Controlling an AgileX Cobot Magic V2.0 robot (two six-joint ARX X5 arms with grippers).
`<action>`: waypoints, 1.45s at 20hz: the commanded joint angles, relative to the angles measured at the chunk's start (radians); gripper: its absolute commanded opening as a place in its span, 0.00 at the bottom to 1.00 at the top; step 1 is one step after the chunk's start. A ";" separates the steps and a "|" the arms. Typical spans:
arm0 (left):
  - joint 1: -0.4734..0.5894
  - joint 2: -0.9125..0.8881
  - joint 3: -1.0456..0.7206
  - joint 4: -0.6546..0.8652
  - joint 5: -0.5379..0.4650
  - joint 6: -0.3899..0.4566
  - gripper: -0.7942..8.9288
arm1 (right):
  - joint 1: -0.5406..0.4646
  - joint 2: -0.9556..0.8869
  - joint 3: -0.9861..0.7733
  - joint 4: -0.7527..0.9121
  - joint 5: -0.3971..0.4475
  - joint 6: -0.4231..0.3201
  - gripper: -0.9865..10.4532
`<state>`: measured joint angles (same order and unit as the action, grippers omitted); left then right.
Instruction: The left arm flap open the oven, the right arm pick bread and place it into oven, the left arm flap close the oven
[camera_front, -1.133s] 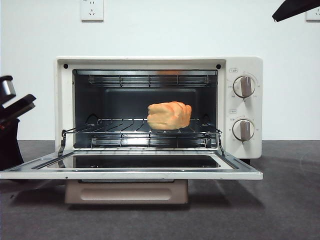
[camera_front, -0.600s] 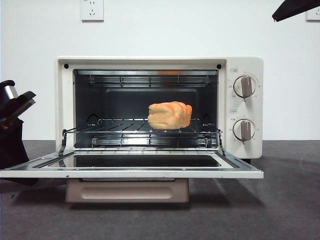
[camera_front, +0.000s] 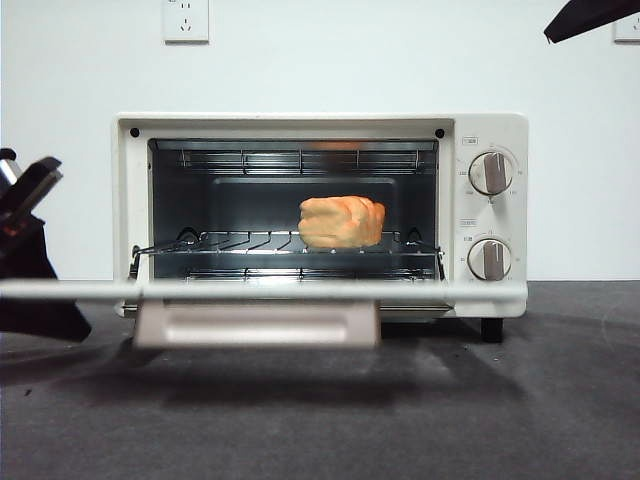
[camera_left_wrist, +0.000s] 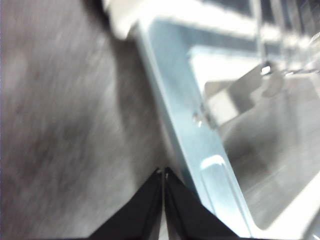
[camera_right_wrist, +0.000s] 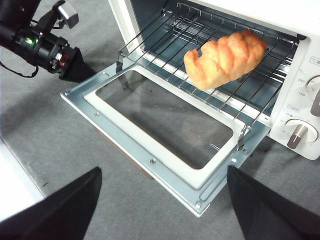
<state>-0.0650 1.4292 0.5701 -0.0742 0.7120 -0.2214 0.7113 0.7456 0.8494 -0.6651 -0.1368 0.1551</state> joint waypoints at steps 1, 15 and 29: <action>0.002 0.007 0.014 0.068 0.075 -0.036 0.10 | 0.005 0.004 0.018 0.010 -0.001 0.010 0.43; 0.066 -0.051 0.014 0.308 0.076 -0.192 0.10 | 0.005 0.004 0.018 0.015 0.006 0.017 0.43; 0.028 -0.290 0.050 0.212 0.001 -0.145 0.10 | 0.005 0.005 0.018 0.036 0.036 0.017 0.43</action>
<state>-0.0376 1.1362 0.6033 0.1341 0.7120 -0.4206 0.7113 0.7456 0.8494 -0.6395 -0.1040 0.1627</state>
